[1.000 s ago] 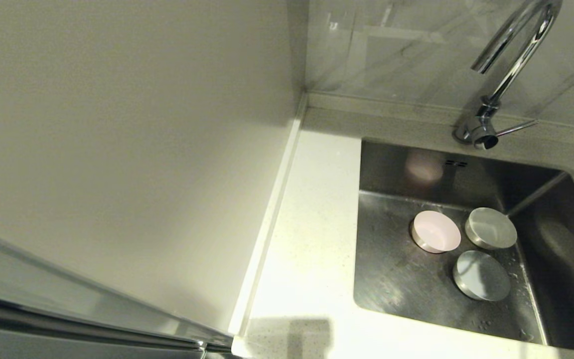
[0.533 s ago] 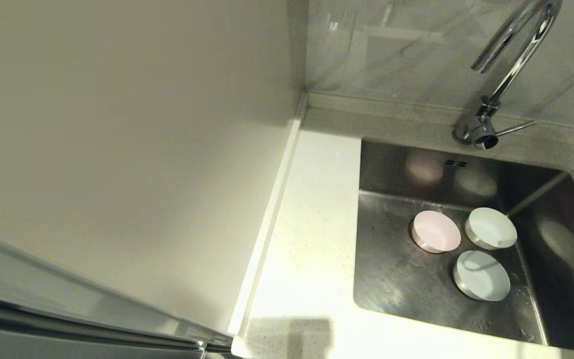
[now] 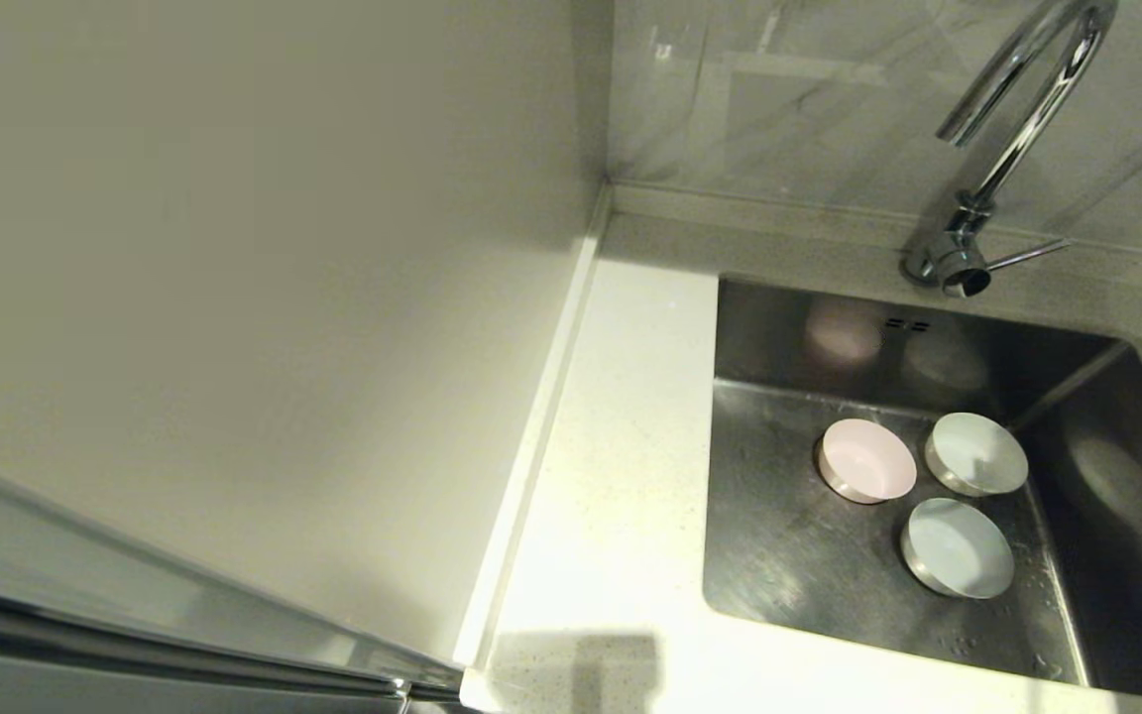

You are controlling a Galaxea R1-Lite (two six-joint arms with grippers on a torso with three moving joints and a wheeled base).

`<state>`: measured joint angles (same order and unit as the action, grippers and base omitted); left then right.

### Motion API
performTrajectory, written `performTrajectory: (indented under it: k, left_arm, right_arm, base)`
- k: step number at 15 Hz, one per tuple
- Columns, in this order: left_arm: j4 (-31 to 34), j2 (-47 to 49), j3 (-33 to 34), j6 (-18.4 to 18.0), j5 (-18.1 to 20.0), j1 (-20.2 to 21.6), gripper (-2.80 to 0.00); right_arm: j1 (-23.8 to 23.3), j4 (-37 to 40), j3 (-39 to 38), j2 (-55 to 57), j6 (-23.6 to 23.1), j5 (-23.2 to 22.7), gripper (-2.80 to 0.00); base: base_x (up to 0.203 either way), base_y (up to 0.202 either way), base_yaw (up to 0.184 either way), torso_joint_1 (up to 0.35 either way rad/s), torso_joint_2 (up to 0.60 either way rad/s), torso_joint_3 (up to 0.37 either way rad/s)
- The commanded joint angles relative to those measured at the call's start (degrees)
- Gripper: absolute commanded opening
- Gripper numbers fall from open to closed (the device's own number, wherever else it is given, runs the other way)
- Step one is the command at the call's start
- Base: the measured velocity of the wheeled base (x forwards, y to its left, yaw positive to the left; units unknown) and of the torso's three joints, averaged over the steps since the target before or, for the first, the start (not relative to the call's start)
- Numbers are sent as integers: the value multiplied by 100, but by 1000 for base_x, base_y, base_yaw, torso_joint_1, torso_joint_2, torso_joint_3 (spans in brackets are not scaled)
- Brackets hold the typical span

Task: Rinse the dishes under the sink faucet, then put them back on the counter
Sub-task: Turn on the faucet

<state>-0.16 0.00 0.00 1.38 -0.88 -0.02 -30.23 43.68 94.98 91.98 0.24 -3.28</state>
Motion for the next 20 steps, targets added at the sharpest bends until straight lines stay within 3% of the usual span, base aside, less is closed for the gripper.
performTrajectory:
  k: [1,3,5,9,11,20]
  left_arm:
    - [-2,-18,0,3,0,-6,-280]
    - [-2,-18,0,3,0,2,-280]
    - [-2,-18,0,3,0,2,-280]
    - [-2,-18,0,3,0,2,-280]
    - [-2,-18,0,3,0,-6,-280]
    - [-2,-18,0,3,0,2,-280]
  right_arm:
    - [400,118,510,172,31,114,-280]
    - [1013,-126,1105,583,44,325,-280]
    - [1476,-1188,1192,960,-4,452,-280]
    - [1800,-3096,1240,1659,-132,692,-280]
    - [1801,-3269,1493,1790,-155,1188,-280]
    - [1696,-3296,1569,1994,-121,1339,-280]
  base:
    - [0,0,0,0,0,0]
    - [0,0,0,0,0,0]
    - [0,0,0,0,0,0]
    - [0,0,0,0,0,0]
    - [0,0,0,0,0,0]
    - [0,0,0,0,0,0]
